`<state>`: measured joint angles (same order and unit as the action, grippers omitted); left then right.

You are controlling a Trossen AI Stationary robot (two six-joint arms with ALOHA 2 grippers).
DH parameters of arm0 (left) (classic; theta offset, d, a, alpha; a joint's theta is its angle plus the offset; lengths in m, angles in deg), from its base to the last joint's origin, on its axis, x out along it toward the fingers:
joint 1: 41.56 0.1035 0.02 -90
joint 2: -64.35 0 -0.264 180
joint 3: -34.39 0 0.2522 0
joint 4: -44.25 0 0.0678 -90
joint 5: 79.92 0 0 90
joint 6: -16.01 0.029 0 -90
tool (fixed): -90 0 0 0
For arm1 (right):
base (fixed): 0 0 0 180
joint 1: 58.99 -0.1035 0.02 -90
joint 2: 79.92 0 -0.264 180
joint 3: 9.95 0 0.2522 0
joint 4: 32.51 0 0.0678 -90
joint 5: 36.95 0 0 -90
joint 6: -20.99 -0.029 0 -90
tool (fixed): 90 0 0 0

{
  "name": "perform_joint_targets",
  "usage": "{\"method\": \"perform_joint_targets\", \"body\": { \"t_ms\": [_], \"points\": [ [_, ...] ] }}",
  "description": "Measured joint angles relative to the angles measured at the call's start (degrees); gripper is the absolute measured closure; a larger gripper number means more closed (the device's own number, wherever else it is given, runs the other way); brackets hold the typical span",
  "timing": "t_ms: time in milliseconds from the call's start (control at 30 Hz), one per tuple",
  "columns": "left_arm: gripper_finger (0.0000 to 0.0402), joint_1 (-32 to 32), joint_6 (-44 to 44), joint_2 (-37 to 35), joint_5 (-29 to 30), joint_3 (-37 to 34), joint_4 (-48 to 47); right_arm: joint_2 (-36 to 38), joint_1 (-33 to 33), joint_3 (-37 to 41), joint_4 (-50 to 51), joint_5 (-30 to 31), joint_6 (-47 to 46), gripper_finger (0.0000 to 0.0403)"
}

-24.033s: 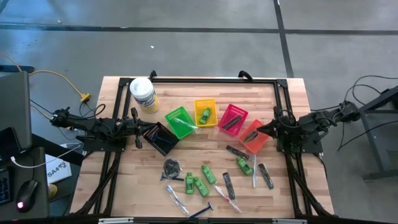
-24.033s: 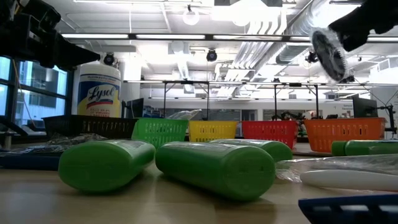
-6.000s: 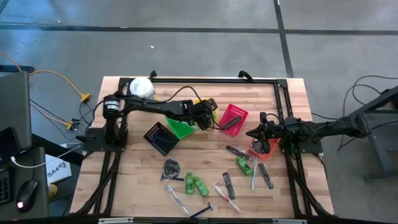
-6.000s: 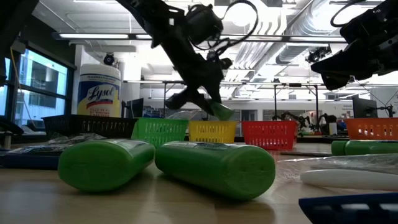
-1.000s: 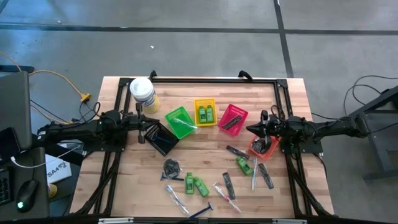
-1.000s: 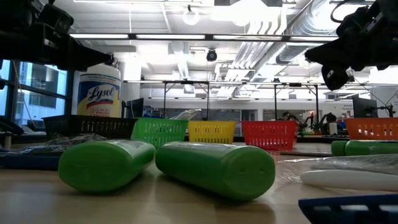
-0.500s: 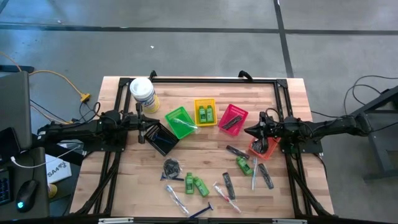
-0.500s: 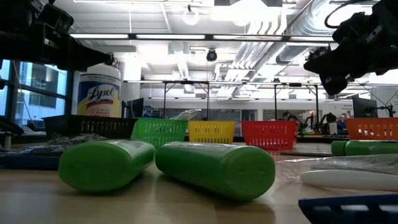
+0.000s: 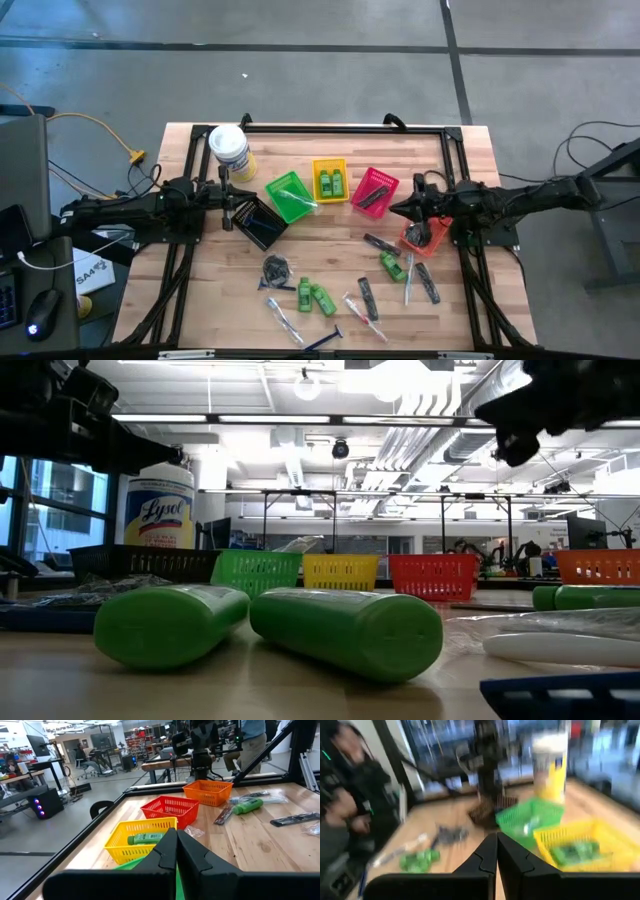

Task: Pick & Place Travel size toiletries
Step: Put the blue toothbrush into the green bin

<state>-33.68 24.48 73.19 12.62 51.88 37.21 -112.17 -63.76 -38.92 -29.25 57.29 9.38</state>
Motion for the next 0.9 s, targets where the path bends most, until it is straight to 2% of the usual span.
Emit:
{"method": "perform_joint_targets", "body": {
  "t_ms": [133,267,600,900],
  "points": [
    [0.0401,0.0,-0.1,0.0,0.0,0.0,0.0,-8.5,-2.7,-9.2,9.7,4.2,-1.0,0.0399],
    [0.0401,0.0,-1.5,0.0,0.0,0.0,0.0,-13.9,-4.5,-13.4,10.4,6.2,-0.7,0.0399],
    [0.0401,0.0,-1.8,0.0,0.0,0.0,-0.2,-23.1,-5.8,-14.2,5.4,6.1,-0.6,0.0399],
    [0.0401,0.0,-1.8,0.0,0.0,0.0,-0.2,-25.4,-5.8,-14.2,5.0,5.7,-0.8,0.0399]
  ]
}}
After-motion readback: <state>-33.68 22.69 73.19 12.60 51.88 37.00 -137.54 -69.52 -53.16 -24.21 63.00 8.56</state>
